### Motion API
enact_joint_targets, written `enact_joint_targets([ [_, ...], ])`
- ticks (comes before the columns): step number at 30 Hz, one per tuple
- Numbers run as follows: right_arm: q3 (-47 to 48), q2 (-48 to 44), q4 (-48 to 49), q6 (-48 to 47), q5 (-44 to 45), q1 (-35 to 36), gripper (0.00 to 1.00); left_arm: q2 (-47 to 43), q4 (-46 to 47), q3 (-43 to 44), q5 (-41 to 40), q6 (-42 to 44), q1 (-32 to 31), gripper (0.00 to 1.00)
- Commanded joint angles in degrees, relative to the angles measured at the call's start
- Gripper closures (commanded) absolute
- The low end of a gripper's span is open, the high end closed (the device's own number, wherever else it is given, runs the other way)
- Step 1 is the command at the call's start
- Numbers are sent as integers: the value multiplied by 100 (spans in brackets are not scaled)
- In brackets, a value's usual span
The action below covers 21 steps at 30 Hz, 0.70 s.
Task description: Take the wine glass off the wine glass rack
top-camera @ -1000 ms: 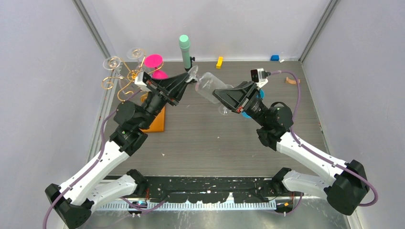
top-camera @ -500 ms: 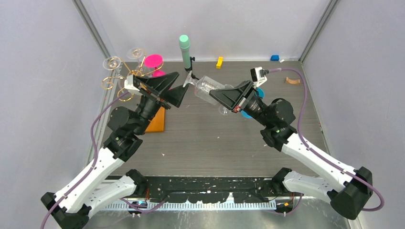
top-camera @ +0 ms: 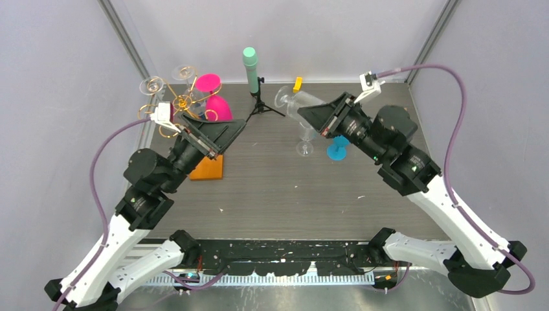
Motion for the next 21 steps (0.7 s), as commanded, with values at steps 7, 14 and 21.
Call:
enact_joint_targets([
  [7,2184,1497,-2945,-2609,3457,-817,100,-287,-1846,875,-141,2022,-2,2],
  [14,2171,2474,-3349,-2493,2537,-2985,100,-434,-2232,982,-554,2387,-3,1],
  [21,2161,3334,-4020,-2035,922,-4217,99,-490,-2392,1045,-622,2611,-3,1],
])
